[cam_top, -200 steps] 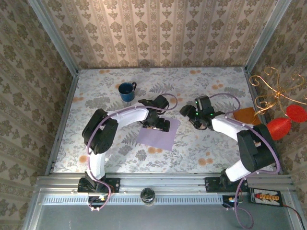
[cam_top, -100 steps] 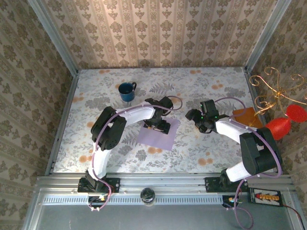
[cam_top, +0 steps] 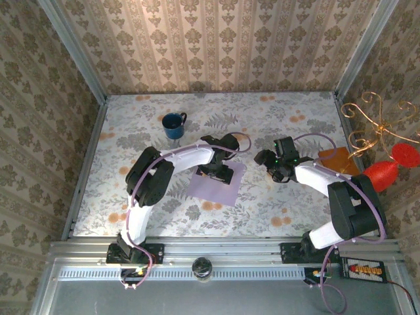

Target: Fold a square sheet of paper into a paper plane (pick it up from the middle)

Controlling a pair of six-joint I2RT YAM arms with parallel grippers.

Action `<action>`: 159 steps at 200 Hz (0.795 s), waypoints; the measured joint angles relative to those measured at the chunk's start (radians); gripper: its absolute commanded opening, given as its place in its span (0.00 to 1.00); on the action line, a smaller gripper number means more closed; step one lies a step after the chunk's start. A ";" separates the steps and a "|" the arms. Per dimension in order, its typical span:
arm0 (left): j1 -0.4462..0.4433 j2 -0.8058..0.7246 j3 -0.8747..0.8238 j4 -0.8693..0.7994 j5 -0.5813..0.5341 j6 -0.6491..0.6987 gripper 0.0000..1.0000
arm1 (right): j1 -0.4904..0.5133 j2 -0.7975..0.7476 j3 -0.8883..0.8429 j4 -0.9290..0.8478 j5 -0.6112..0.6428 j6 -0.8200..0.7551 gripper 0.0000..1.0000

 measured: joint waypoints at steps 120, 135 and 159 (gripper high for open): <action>-0.029 0.011 0.001 0.015 0.015 -0.047 0.71 | 0.000 0.000 0.000 0.000 0.000 0.000 0.78; -0.029 0.011 -0.001 0.021 0.016 -0.052 0.67 | 0.000 0.000 0.000 0.000 0.000 0.000 0.78; -0.025 0.011 -0.005 0.029 0.016 -0.056 0.63 | 0.000 0.000 0.000 0.000 0.000 0.000 0.78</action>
